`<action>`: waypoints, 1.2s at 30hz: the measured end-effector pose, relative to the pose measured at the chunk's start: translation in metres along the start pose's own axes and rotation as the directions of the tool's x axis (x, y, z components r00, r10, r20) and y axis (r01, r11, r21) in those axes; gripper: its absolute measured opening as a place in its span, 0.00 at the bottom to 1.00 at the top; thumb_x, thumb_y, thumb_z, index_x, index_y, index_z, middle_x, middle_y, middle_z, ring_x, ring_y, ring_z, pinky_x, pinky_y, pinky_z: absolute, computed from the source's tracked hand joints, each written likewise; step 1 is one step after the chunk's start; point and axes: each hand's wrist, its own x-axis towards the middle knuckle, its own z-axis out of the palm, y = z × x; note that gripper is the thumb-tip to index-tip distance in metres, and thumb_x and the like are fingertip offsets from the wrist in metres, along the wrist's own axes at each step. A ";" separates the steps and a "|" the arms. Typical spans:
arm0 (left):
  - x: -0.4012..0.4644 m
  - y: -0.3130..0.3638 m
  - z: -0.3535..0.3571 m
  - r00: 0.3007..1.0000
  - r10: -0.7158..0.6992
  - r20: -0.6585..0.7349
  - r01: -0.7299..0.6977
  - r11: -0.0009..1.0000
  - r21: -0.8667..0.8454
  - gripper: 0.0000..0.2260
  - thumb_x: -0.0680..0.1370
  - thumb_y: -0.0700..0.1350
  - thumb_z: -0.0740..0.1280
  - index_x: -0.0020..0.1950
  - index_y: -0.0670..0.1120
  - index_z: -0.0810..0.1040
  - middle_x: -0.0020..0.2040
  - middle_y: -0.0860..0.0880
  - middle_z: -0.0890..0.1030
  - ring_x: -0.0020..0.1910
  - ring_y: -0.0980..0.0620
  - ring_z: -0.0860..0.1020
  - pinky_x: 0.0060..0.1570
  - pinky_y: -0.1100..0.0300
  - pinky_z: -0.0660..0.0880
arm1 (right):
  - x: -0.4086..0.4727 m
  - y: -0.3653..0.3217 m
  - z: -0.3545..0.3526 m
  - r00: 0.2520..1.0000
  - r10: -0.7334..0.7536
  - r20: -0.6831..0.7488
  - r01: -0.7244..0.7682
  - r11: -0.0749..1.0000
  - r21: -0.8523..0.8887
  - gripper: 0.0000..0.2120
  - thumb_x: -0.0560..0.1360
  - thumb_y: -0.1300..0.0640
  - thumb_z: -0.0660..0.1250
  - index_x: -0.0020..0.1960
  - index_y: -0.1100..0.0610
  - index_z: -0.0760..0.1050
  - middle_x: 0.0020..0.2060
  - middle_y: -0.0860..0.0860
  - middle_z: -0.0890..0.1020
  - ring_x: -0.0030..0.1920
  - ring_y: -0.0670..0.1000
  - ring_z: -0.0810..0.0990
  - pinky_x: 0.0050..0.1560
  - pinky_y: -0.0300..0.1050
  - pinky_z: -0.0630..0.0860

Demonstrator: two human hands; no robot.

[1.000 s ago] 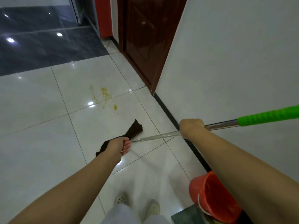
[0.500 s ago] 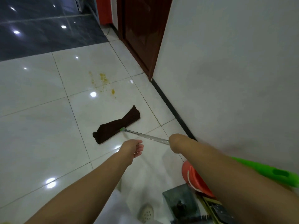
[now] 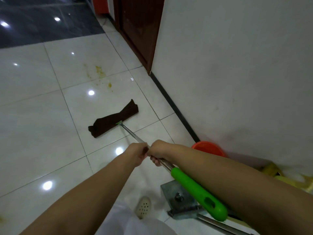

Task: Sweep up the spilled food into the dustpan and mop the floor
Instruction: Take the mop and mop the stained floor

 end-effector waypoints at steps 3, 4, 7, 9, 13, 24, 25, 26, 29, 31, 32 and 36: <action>-0.004 0.007 -0.003 1.000 0.028 0.011 -0.027 0.997 -0.076 0.11 0.77 0.31 0.61 0.34 0.36 0.72 0.27 0.43 0.71 0.29 0.50 0.71 0.19 0.67 0.72 | -0.012 -0.010 0.001 0.999 0.043 0.033 -0.047 0.989 0.140 0.11 0.79 0.65 0.56 0.38 0.61 0.67 0.22 0.53 0.67 0.14 0.44 0.63 0.19 0.29 0.64; -0.005 0.009 -0.003 0.999 0.035 0.022 -0.033 0.995 -0.091 0.10 0.78 0.31 0.61 0.35 0.36 0.72 0.28 0.43 0.71 0.29 0.51 0.71 0.19 0.67 0.72 | -0.017 -0.012 -0.001 0.997 0.051 0.052 -0.059 0.984 0.171 0.11 0.80 0.64 0.56 0.38 0.61 0.67 0.19 0.52 0.67 0.13 0.44 0.63 0.18 0.28 0.63; -0.011 0.012 0.003 0.996 0.033 0.086 -0.025 0.995 -0.093 0.09 0.79 0.33 0.60 0.38 0.37 0.72 0.29 0.44 0.71 0.23 0.52 0.72 0.18 0.67 0.71 | -0.033 -0.016 -0.009 0.993 0.072 0.096 -0.090 0.978 0.188 0.14 0.81 0.61 0.54 0.37 0.60 0.65 0.13 0.51 0.64 0.11 0.44 0.61 0.16 0.27 0.61; -0.015 0.010 0.009 0.992 0.003 0.124 0.004 0.998 -0.057 0.08 0.79 0.35 0.60 0.41 0.37 0.72 0.31 0.43 0.71 0.22 0.51 0.74 0.18 0.67 0.71 | -0.041 -0.013 -0.015 0.992 0.077 0.098 -0.091 0.984 0.155 0.14 0.81 0.62 0.53 0.36 0.59 0.64 0.12 0.51 0.64 0.10 0.44 0.60 0.15 0.26 0.61; -0.022 0.000 0.016 0.982 -0.059 0.180 0.064 0.998 -0.022 0.06 0.80 0.34 0.59 0.44 0.37 0.72 0.32 0.43 0.71 0.29 0.50 0.73 0.18 0.67 0.72 | -0.046 -0.003 -0.020 0.992 0.088 0.096 -0.095 0.992 0.078 0.14 0.81 0.64 0.51 0.37 0.59 0.64 0.12 0.51 0.63 0.10 0.43 0.60 0.16 0.26 0.61; -0.007 0.015 0.006 0.983 -0.079 0.168 0.098 0.989 -0.109 0.08 0.80 0.35 0.59 0.41 0.37 0.71 0.31 0.42 0.76 0.28 0.49 0.77 0.21 0.64 0.75 | -0.031 -0.015 -0.020 0.988 0.076 0.131 -0.106 0.966 0.238 0.09 0.79 0.65 0.56 0.40 0.61 0.67 0.24 0.53 0.68 0.18 0.44 0.66 0.16 0.29 0.64; -0.001 0.019 0.005 0.982 -0.081 0.172 0.106 0.984 -0.140 0.11 0.81 0.36 0.58 0.38 0.37 0.70 0.25 0.43 0.75 0.22 0.51 0.76 0.23 0.65 0.75 | -0.031 -0.017 -0.022 0.981 0.065 0.184 -0.125 0.934 0.335 0.09 0.79 0.65 0.56 0.40 0.61 0.67 0.21 0.53 0.69 0.16 0.44 0.66 0.16 0.29 0.64; 0.004 0.022 0.005 0.980 -0.083 0.178 0.113 0.980 -0.163 0.13 0.81 0.37 0.58 0.36 0.38 0.69 0.20 0.45 0.74 0.18 0.52 0.75 0.28 0.65 0.76 | -0.030 -0.020 -0.024 0.971 0.055 0.231 -0.147 0.903 0.404 0.11 0.80 0.64 0.55 0.40 0.61 0.67 0.19 0.52 0.68 0.14 0.43 0.65 0.15 0.29 0.64; 0.017 0.035 0.009 0.979 -0.073 0.193 0.113 0.971 -0.208 0.13 0.81 0.37 0.57 0.36 0.38 0.69 0.18 0.46 0.73 0.15 0.54 0.73 0.39 0.63 0.78 | -0.025 -0.034 -0.036 0.953 0.075 0.292 -0.204 0.875 0.440 0.16 0.82 0.60 0.53 0.36 0.60 0.66 0.16 0.50 0.65 0.12 0.42 0.62 0.13 0.29 0.61; 0.025 0.052 0.013 0.980 -0.059 0.190 0.105 0.965 -0.242 0.13 0.81 0.37 0.57 0.36 0.39 0.69 0.18 0.45 0.72 0.15 0.54 0.72 0.25 0.64 0.77 | -0.021 -0.052 -0.046 0.948 0.101 0.303 -0.233 0.867 0.440 0.17 0.83 0.59 0.54 0.35 0.60 0.65 0.16 0.49 0.64 0.12 0.42 0.61 0.12 0.29 0.59; 0.029 0.063 0.013 0.981 -0.054 0.185 0.098 0.965 -0.242 0.13 0.81 0.37 0.57 0.36 0.39 0.69 0.17 0.45 0.72 0.14 0.54 0.72 0.20 0.64 0.75 | -0.019 -0.063 -0.051 0.944 0.109 0.310 -0.248 0.857 0.451 0.18 0.83 0.58 0.55 0.35 0.60 0.65 0.16 0.49 0.64 0.11 0.42 0.61 0.12 0.29 0.59; 0.052 0.120 0.005 0.986 -0.052 0.160 0.086 0.973 -0.214 0.14 0.81 0.36 0.56 0.35 0.39 0.68 0.17 0.45 0.72 0.14 0.53 0.73 0.16 0.66 0.71 | 0.000 -0.117 -0.058 0.927 0.095 0.362 -0.295 0.783 0.549 0.17 0.82 0.58 0.55 0.35 0.61 0.65 0.16 0.51 0.66 0.11 0.43 0.62 0.11 0.30 0.59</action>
